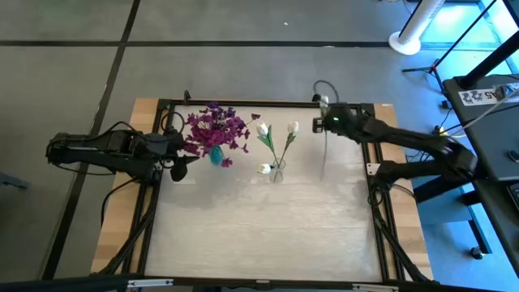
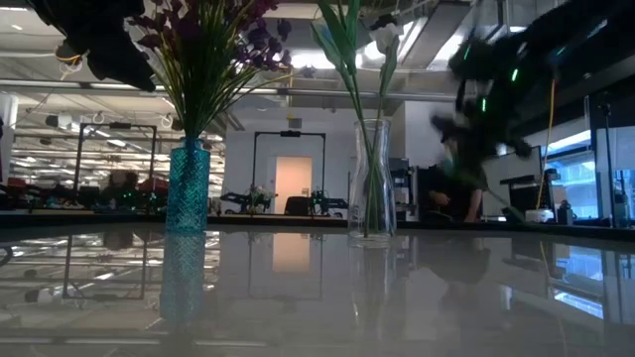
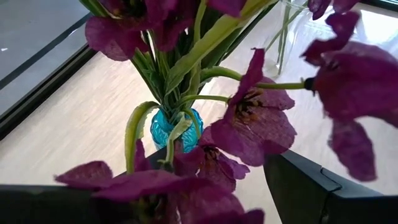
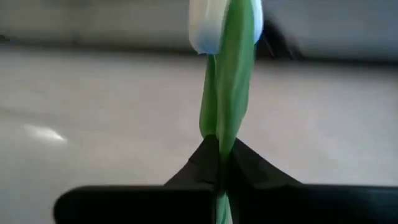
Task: Sort flowers into vase by color
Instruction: Put the white tulip into the transparent flower vase
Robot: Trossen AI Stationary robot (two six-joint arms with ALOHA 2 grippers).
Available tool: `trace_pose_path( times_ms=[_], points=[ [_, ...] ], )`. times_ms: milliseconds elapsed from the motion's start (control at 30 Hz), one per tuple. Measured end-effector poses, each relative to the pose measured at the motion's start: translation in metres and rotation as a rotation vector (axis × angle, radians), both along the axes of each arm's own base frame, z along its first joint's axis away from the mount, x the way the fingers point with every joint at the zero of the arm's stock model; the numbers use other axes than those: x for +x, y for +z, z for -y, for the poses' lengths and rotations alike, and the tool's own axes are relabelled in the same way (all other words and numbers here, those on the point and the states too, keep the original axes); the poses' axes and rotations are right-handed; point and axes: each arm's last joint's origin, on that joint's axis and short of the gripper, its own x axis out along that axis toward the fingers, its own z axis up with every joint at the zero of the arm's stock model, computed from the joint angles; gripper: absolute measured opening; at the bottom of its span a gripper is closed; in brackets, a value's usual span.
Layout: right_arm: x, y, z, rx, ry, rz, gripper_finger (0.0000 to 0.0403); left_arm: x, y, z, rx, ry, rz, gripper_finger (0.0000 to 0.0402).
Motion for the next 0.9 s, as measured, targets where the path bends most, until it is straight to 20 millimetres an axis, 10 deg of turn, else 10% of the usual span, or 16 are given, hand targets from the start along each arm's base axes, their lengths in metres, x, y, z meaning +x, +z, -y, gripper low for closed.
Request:
trace_pose_path(
  times_ms=[367, 600, 900],
  points=[
    [0.004, 0.107, -0.113, -0.644, 0.509, 0.461, 0.0007, 0.0, 0.0, 0.0, 0.0, 0.0, 0.0, 0.0213],
    [0.017, 0.116, -0.174, -0.793, 0.803, 0.585, 0.0005, 0.0, 0.0, 0.0, 0.0, 0.0, 0.0, 0.0213],
    [0.025, 0.116, -0.204, -0.79, 1.07, 0.763, 0.0004, 0.0, 0.0, 0.0, 0.0, 0.0, 0.001, 0.0213]
  ],
)
